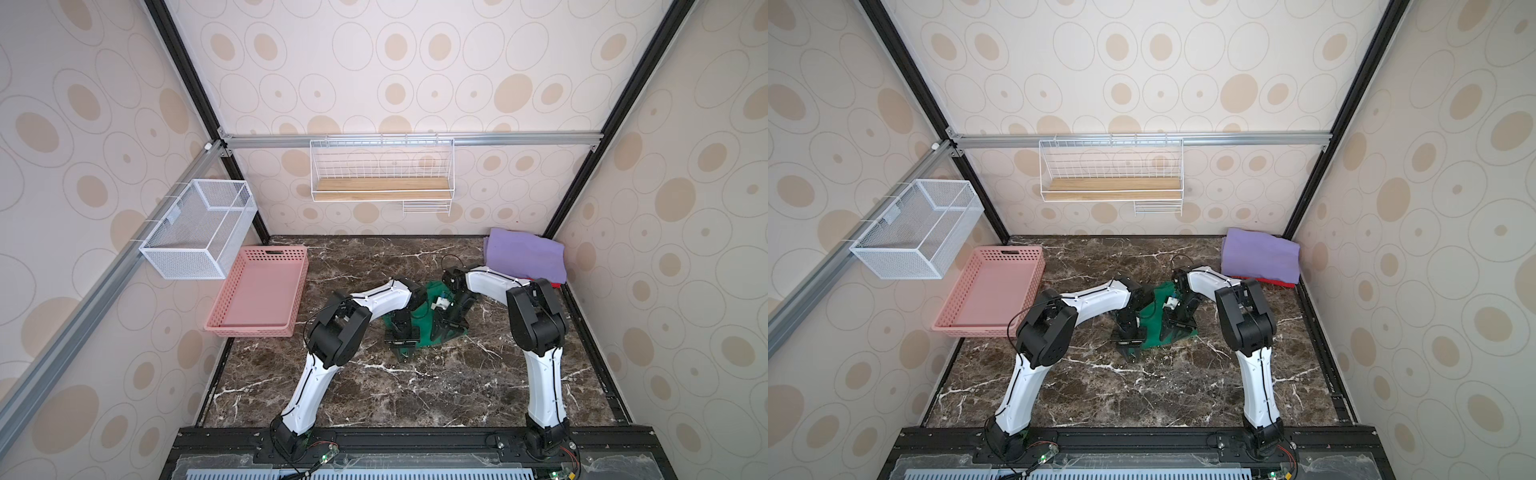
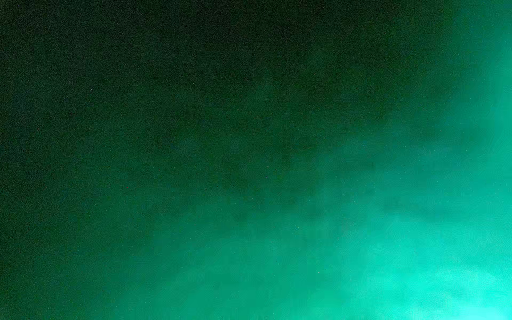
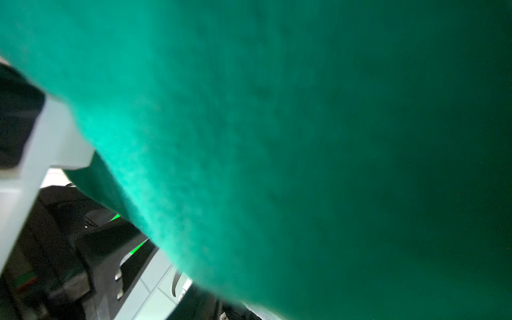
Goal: Fold and stack t-shirts
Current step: Smooth out the T-shirt at the center of the board.
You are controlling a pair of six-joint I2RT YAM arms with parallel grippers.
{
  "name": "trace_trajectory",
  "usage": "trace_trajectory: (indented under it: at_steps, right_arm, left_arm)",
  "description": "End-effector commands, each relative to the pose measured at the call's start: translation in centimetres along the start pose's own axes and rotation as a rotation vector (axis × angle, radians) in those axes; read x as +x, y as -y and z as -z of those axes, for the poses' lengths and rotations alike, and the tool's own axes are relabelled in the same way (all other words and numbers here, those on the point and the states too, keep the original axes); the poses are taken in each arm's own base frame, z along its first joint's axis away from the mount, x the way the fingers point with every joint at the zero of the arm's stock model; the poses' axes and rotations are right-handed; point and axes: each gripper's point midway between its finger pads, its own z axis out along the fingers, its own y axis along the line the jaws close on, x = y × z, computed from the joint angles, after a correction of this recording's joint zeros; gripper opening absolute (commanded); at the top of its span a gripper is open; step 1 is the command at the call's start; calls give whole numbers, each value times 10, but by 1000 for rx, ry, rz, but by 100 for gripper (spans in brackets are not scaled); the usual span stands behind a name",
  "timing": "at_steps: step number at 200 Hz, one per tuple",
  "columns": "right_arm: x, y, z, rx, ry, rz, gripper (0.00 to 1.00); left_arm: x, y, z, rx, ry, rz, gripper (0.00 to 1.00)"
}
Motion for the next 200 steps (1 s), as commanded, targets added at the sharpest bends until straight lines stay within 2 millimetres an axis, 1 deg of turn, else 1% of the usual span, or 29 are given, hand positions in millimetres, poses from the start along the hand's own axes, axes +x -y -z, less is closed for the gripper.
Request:
trace_trajectory:
  at_steps: [1, 8, 16, 24, 33, 45, 61, 67, 73, 83, 87, 95, 101, 105, 109, 113, 115, 117, 119, 124, 147, 155, 168, 185, 200]
  right_arm:
    - [4, 19, -5, 28, -30, -16, 44]
    - [7, 21, -1, 28, -30, -18, 44]
    - [11, 22, 4, 27, -26, -20, 44]
    - [16, 20, 10, 20, -12, -15, 44]
    - [21, 17, 19, 16, 11, -3, 44]
    - [28, 12, 34, 35, 49, 20, 46]
    - [35, 6, 59, 68, 117, 48, 47]
    - [37, 4, 69, 77, 149, 56, 48]
    - [37, 6, 79, 90, 178, 49, 55]
    - [34, 13, 93, 108, 225, 25, 65]
    - [32, 17, 98, 106, 240, 13, 69]
    - [27, 27, 108, 99, 261, -19, 72]
    - [22, 36, 112, 91, 267, -50, 80]
    - [18, 42, 115, 80, 270, -69, 83]
    - [14, 44, 114, 69, 267, -76, 84]
    - [9, 54, 119, 46, 272, -108, 85]
    - [6, 56, 119, 38, 270, -115, 86]
    - [4, 58, 121, 28, 273, -124, 86]
    - [1, 60, 121, 22, 272, -132, 86]
    - [-5, 65, 122, 0, 272, -151, 87]
    - [-37, 71, 122, -44, 285, -162, 88]
    - [-48, 70, 122, -58, 297, -160, 88]
    - [-63, 72, 120, -73, 301, -163, 88]
    - [-80, 74, 115, -95, 291, -167, 88]
    - [-89, 74, 108, -112, 272, -171, 88]
  left_arm:
    - [2, -21, -5, -49, -7, -17, 32]
    - [4, -28, -2, -56, -5, -3, 31]
    - [7, -37, 7, -71, 14, 13, 31]
    - [9, -44, 22, -85, 55, 27, 31]
    - [12, -45, 44, -81, 124, 22, 31]
    - [16, -39, 78, -49, 220, 8, 31]
    - [18, -24, 121, 25, 345, -10, 32]
    - [17, -18, 134, 50, 386, -19, 32]
    - [15, -12, 144, 78, 422, -29, 32]
    - [10, -3, 155, 110, 458, -40, 32]
    - [7, -1, 157, 113, 462, -44, 32]
    - [3, 5, 158, 123, 458, -52, 33]
    - [-2, 8, 154, 124, 438, -52, 33]
    - [-5, 12, 153, 127, 427, -53, 33]
    - [-8, 15, 151, 132, 416, -54, 33]
    - [-11, 19, 150, 137, 407, -56, 33]
    - [-12, 21, 152, 144, 410, -58, 33]
    - [-16, 22, 148, 141, 400, -56, 33]
    - [-16, 24, 151, 149, 403, -57, 33]
    - [-22, 29, 149, 154, 398, -57, 33]
    - [-46, 44, 141, 161, 373, -60, 33]
    - [-53, 47, 138, 154, 367, -64, 33]
    - [-63, 50, 129, 148, 349, -61, 33]
    - [-71, 50, 116, 148, 325, -50, 33]
    - [-73, 46, 105, 135, 297, -44, 33]
